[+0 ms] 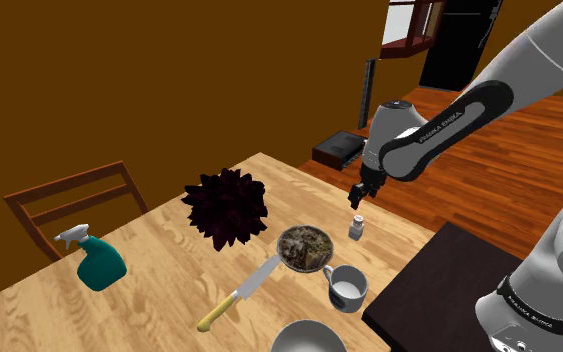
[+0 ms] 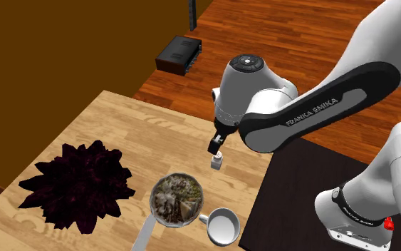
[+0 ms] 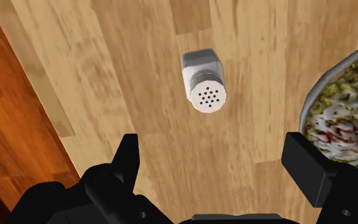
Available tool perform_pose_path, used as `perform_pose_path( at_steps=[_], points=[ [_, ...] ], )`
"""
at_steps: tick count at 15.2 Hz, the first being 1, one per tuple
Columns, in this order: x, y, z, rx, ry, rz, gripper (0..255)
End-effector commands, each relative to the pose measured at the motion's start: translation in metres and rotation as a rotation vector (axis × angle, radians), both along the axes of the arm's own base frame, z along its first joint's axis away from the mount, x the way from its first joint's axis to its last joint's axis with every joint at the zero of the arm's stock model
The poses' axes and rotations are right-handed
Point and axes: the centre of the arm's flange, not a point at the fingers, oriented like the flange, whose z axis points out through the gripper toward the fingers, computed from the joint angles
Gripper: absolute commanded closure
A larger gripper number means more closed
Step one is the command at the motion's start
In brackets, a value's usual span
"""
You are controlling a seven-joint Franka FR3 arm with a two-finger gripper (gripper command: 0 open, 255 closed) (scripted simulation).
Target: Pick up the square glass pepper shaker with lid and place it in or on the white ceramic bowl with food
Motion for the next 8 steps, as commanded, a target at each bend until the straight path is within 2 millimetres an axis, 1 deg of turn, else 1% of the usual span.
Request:
perform_pose_path(
  at_steps=[1, 2, 8],
  points=[
    [0.006, 0.005, -0.025, -0.003, 0.003, 0.005, 0],
    [0.009, 0.007, -0.037, -0.004, 0.005, 0.007, 0],
    [0.013, 0.008, -0.07, -0.005, 0.006, 0.008, 0]
  ],
)
